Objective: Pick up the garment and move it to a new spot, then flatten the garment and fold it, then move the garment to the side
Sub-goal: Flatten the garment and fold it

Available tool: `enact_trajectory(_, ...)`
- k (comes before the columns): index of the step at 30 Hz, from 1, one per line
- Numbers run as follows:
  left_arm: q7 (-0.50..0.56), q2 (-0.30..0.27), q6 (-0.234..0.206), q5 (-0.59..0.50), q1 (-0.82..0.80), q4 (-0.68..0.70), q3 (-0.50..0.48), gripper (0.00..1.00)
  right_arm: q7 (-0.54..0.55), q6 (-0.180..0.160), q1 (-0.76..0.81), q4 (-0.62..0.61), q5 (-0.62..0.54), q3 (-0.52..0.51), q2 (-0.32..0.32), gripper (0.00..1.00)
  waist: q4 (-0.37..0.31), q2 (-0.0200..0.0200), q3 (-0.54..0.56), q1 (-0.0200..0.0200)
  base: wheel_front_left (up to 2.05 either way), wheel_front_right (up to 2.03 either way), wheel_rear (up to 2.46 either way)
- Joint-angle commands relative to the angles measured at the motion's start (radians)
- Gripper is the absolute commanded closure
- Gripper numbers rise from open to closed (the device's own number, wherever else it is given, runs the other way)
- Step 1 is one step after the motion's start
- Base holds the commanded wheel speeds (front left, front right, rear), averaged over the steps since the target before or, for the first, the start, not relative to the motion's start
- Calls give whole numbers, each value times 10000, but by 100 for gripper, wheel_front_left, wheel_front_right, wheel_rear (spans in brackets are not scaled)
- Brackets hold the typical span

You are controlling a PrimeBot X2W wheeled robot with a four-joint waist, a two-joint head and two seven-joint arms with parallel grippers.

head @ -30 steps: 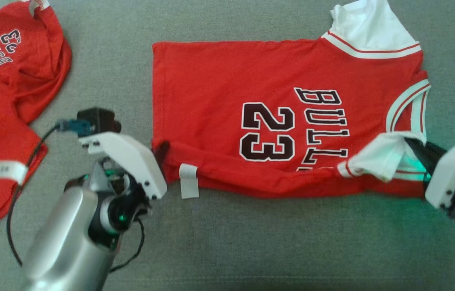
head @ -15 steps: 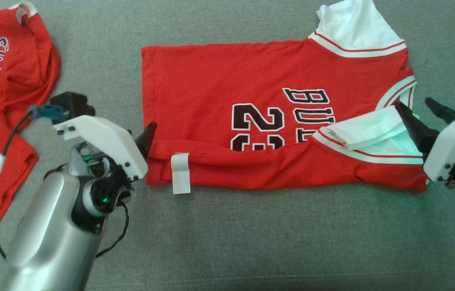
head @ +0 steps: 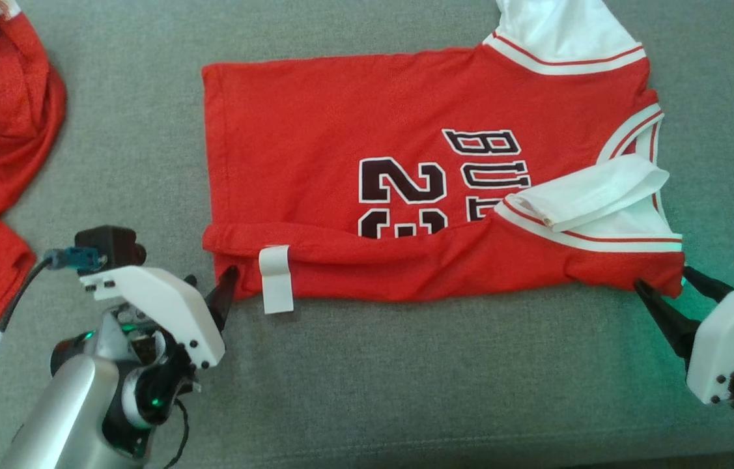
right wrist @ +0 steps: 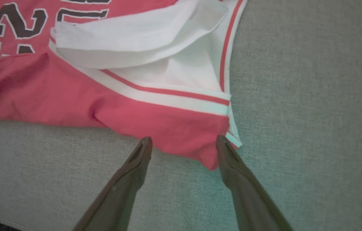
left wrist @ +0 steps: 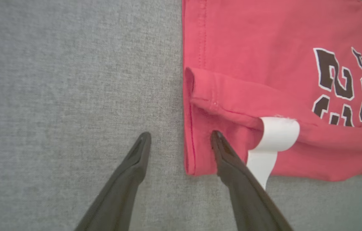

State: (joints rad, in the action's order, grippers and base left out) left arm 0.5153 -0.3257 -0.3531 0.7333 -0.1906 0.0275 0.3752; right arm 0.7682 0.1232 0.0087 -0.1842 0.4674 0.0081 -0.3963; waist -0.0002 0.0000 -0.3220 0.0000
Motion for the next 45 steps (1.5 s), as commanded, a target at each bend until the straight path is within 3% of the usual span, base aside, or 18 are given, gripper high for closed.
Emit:
enact_trajectory(1, 49, -363, -39, -107, -461, 220, -365, 0, -59, 75, -249, -259, -118, -10, -327, 0, 5, 0, -104, 0, 0, 0, 0)
enact_trajectory(13, 457, -549, 321, -295, -663, -410, 243, 0, 22, 75, -1162, 1286, -684, 497, -263, 0, -141, 0, -298, 0, 0, 0, 0)
enact_trajectory(22, 833, -427, 724, -32, -266, -547, 776, 0, 352, 75, -1348, 2245, -172, 914, 92, 0, 16, 0, -223, 0, 0, 0, 0)
enact_trajectory(23, 879, -397, 774, 12, -216, -568, 841, 1, 402, 75, -1336, 2259, -60, 939, 103, 37, 35, 0, -202, 0, 0, 0, 0)
enact_trajectory(24, 900, -390, 813, 17, -180, -584, 902, 23, 427, 75, -1328, 2256, 7, 942, 91, 67, 48, 0, -192, 0, 0, 0, 0)
enact_trajectory(25, 887, -380, 833, 14, -155, -607, 935, 36, 446, 75, -1325, 2250, 47, 939, 67, 88, 54, 0, -179, 0, 0, 0, 0)
enact_trajectory(26, 871, -357, 856, 35, -133, -642, 953, 50, 461, 75, -1318, 2254, 82, 931, 46, 99, 59, 0, -149, 0, 0, 0, 0)
enact_trajectory(29, 799, -289, 926, 91, -132, -771, 974, 65, 542, 75, -1269, 2257, 258, 904, 3, 100, 67, 0, -86, 0, 0, 0, 0)
enact_trajectory(31, 726, -227, 988, 127, -167, -862, 982, 100, 558, 75, -1241, 2201, 469, 872, 20, 100, 63, 0, -56, 0, 0, 0, 0)
enact_trajectory(36, 326, 41, 1078, 360, -283, -1039, 752, 100, 516, 75, -1271, 2089, 827, 774, 90, 100, 31, 0, 58, 0, 0, 0, 0)
enact_trajectory(39, 223, -138, 1147, 458, -299, -829, 521, 100, 584, 75, -1312, 1891, 1082, 559, -103, 100, 22, 0, 179, 0, 0, 0, 0)
enact_trajectory(45, 618, -1074, 1239, 969, 30, 533, -238, 100, 1836, 75, -1037, 961, 1997, -247, -1511, 100, 218, 0, 376, 0, 0, 0, 0)
